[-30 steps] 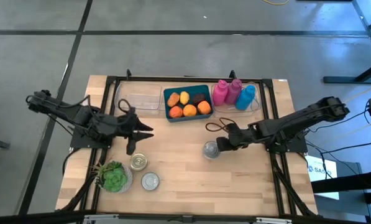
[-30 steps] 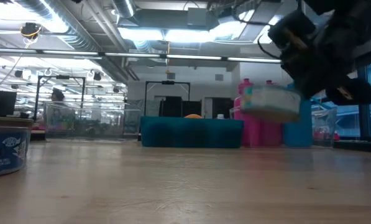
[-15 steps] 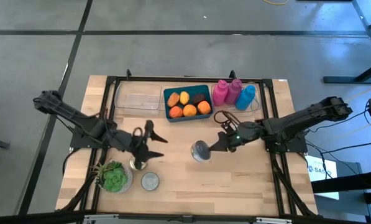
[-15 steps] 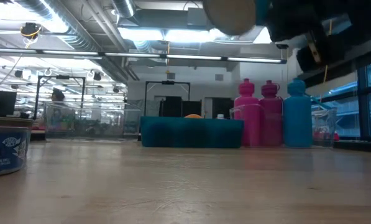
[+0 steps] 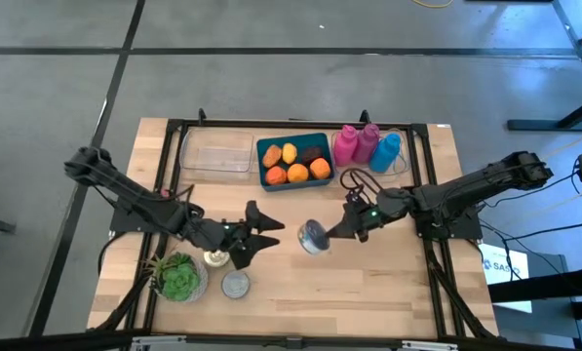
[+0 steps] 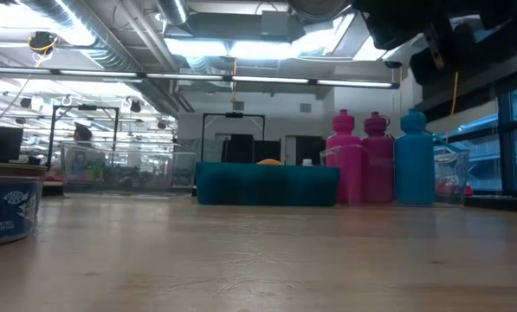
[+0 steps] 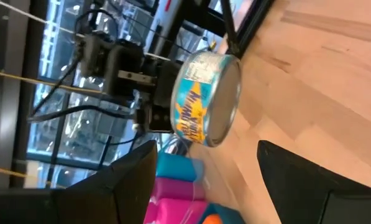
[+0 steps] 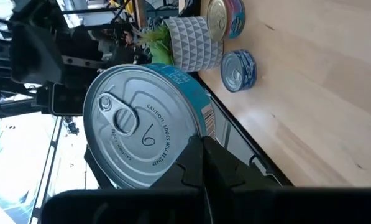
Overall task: Pick & Place Food Item
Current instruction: Put the yellow blue tuna can into the left transparent bin
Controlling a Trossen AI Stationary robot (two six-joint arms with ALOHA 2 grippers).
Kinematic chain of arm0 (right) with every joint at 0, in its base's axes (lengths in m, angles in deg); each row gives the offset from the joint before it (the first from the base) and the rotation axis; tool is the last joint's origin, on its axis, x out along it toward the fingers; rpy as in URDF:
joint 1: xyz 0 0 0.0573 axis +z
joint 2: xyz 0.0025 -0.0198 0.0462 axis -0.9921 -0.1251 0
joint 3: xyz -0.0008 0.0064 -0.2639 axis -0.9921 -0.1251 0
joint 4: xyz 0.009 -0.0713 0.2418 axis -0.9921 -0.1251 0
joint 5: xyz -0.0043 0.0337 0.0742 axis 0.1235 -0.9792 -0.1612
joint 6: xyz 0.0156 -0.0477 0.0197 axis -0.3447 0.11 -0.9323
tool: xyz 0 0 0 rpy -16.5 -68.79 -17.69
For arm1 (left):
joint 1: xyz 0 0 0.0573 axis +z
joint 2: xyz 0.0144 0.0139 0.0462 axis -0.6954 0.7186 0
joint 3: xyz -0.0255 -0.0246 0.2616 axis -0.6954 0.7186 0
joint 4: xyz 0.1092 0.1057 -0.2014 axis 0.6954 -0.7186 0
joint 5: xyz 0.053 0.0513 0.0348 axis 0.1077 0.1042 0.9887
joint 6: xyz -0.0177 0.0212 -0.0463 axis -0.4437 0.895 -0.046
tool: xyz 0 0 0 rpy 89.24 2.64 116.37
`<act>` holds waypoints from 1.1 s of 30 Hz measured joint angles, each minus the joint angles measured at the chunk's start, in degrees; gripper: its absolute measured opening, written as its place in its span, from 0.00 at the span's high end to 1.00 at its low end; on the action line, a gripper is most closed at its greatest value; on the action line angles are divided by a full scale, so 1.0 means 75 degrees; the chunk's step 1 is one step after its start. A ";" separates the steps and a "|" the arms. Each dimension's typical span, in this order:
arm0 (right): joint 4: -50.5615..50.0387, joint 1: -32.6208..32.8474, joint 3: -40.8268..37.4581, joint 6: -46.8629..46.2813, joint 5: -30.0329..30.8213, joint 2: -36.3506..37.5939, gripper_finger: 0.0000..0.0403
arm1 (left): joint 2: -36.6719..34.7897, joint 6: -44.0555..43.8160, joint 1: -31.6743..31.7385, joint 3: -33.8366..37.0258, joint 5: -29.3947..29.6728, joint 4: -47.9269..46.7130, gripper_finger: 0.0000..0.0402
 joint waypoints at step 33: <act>-0.1029 -0.0225 0.1029 0.0231 -0.0593 -0.0479 1.00 | 0.0884 -0.0619 0.1411 -0.0682 -0.3309 0.0550 0.33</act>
